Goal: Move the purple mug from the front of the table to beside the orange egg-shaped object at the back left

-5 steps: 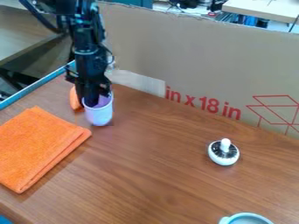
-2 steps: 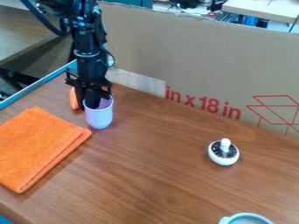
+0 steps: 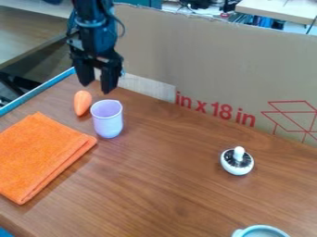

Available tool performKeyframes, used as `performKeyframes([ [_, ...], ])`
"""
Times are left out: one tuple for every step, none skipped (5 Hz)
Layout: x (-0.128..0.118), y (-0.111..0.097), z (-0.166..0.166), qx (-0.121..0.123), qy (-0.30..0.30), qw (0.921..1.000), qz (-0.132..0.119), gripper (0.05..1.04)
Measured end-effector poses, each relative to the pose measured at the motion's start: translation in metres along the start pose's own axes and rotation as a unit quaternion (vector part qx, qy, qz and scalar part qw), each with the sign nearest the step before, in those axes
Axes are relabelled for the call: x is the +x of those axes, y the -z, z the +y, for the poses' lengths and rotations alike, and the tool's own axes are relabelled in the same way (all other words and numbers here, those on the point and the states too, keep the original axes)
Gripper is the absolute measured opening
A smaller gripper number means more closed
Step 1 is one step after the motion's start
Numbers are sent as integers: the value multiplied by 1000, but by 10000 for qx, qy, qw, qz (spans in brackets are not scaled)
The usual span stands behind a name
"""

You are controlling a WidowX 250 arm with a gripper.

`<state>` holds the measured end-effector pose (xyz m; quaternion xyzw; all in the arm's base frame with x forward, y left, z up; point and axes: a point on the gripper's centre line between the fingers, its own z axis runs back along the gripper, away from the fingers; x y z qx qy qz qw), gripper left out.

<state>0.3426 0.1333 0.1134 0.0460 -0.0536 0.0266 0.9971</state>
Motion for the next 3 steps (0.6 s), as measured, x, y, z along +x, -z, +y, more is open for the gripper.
performKeyframes([
  [-18, -25, -18, 28, 260, 9994, -234, 1012],
  [-36, -33, -64, -293, 975, 9942, -357, 1007],
  [-54, -18, -95, -424, 1357, 9898, 0, 1005],
])
